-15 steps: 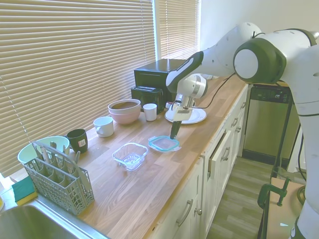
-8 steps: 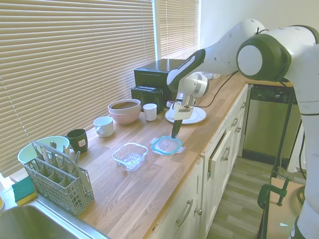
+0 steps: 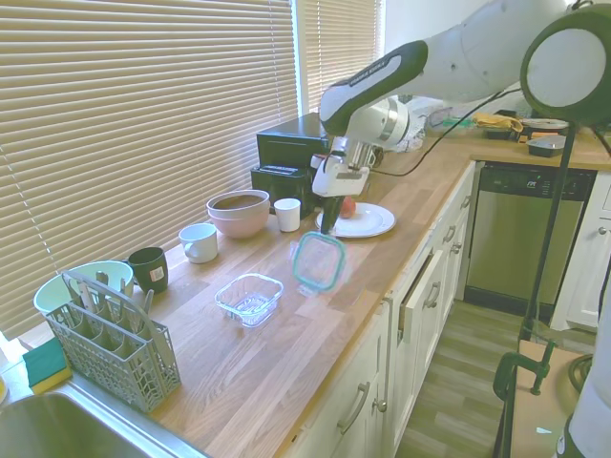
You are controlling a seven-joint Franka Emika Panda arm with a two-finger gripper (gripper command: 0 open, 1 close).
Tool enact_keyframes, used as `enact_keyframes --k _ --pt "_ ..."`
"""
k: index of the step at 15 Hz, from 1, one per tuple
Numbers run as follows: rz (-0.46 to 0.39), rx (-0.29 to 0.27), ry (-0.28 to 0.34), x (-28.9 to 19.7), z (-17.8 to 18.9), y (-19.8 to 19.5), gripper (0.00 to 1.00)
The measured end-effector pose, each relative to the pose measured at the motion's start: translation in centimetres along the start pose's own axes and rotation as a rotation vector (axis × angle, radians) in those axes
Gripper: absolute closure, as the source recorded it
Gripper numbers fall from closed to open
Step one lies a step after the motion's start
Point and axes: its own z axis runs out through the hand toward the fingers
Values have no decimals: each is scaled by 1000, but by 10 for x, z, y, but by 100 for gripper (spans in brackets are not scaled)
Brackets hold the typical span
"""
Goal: Cover the lid of the food container
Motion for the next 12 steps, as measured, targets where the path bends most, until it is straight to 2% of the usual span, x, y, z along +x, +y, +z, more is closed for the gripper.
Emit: enact_keyframes --k 5,12 --pt "-6 -25 25 -30 -23 -52 100" --pt "-12 -63 51 -48 -54 -121 100"
